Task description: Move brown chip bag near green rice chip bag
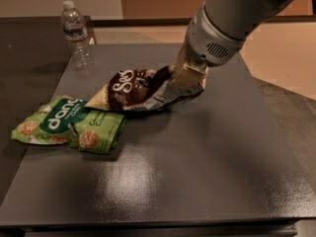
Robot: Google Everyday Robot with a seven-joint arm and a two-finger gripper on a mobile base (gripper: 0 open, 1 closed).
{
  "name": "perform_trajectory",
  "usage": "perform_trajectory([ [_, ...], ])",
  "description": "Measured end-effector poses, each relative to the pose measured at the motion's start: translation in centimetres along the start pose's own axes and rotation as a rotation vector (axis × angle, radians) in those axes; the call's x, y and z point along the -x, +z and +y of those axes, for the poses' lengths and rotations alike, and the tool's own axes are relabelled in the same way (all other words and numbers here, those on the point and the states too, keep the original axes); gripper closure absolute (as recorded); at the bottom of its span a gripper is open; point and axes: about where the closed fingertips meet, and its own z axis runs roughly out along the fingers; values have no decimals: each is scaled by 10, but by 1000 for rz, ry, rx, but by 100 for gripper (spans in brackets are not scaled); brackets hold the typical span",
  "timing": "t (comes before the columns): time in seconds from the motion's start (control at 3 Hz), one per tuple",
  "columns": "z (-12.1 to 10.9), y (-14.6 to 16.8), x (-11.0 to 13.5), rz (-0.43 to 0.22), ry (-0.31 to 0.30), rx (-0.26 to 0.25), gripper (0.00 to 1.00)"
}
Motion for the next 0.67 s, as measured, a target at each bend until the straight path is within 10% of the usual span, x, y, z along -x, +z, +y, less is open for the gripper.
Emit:
perform_trajectory([
  [0.67, 1, -3, 3, -1, -5, -7, 38],
])
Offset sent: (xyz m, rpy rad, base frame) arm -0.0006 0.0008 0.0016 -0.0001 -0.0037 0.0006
